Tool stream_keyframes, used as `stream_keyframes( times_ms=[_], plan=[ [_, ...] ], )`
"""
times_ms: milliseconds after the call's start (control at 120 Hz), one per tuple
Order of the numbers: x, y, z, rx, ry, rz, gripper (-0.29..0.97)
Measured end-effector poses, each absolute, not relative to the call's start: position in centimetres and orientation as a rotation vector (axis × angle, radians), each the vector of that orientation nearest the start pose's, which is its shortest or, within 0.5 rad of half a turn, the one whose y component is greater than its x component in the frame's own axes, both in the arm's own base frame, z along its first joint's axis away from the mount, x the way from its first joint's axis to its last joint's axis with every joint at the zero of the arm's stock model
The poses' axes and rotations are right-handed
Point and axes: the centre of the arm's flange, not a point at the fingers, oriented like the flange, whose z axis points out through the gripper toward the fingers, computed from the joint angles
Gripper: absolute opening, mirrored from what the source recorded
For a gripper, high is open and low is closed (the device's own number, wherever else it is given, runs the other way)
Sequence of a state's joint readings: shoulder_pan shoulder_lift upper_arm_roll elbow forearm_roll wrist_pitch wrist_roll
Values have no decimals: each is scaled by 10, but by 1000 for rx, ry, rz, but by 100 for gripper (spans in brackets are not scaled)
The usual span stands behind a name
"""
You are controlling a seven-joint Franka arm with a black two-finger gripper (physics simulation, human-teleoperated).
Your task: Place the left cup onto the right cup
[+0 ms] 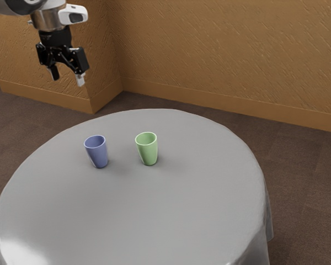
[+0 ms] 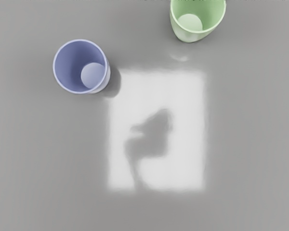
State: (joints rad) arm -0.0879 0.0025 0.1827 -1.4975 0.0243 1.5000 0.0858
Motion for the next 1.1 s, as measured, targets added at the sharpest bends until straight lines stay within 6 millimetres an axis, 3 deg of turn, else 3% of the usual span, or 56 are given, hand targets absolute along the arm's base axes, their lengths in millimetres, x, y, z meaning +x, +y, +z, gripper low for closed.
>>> stream_keyframes(
  times_ms=[325,492,725,1100],
  plan=[
    [549,64,647,-3114,-51,3,68],
    [559,66,632,-3094,-52,28,68],
    [572,51,603,-3085,-2,56,68],
    [593,71,559,-3075,-45,73,68]
  ],
)
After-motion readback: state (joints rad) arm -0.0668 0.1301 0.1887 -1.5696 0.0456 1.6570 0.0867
